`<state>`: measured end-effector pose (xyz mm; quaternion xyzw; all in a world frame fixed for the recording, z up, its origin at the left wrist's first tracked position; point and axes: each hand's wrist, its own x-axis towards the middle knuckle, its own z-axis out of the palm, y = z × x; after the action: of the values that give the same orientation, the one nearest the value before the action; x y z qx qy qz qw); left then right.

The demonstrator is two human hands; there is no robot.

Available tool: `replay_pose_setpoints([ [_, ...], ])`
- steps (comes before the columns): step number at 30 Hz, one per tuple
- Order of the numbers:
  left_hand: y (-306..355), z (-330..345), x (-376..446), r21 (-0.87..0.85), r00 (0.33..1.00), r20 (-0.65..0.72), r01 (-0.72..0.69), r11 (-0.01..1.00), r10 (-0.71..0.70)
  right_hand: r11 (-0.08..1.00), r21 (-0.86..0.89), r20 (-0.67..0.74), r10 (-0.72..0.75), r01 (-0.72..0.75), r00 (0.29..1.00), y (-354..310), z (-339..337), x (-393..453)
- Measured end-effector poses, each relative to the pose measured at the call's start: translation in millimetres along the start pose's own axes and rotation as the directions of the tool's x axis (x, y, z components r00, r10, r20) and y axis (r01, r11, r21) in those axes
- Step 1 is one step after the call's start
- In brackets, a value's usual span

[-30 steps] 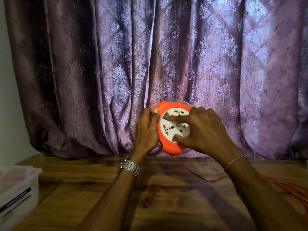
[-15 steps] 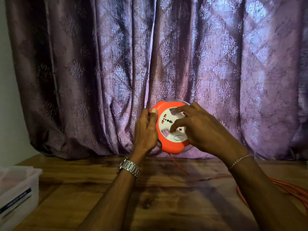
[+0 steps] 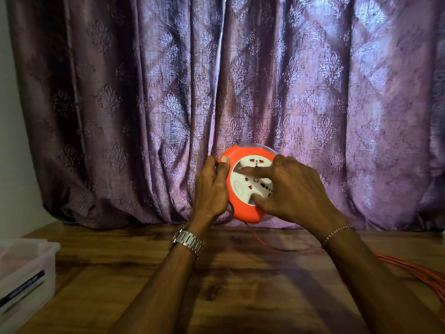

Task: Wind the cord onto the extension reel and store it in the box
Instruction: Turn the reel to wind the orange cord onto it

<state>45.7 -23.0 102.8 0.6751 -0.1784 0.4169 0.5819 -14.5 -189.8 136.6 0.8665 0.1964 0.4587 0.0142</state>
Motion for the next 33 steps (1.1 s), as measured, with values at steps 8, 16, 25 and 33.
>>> replay_pose_setpoints([
  [8, -5, 1, 2, -0.025, 1.0, -0.002, 0.012, 1.0, -0.012, 0.995, -0.036, -0.144, 0.082, -0.088, 0.986, -4, -7, 3],
  [16, -11, 1, 4, -0.042, 1.0, -0.007, 0.009, 0.999, -0.01, 0.974, 0.139, 0.214, -0.203, 0.176, 0.955, 2, -15, 8],
  [25, -13, 2, 5, -0.037, 1.0, -0.008, 0.019, 0.999, -0.019, 0.991, 0.005, 0.111, -0.132, 0.132, 0.985, -3, -12, 4],
  [33, -9, 2, 1, 0.037, 1.0, -0.013, -0.015, 0.999, 0.015, 0.996, -0.041, 0.0, 0.085, -0.085, 0.996, 1, -3, 2],
])
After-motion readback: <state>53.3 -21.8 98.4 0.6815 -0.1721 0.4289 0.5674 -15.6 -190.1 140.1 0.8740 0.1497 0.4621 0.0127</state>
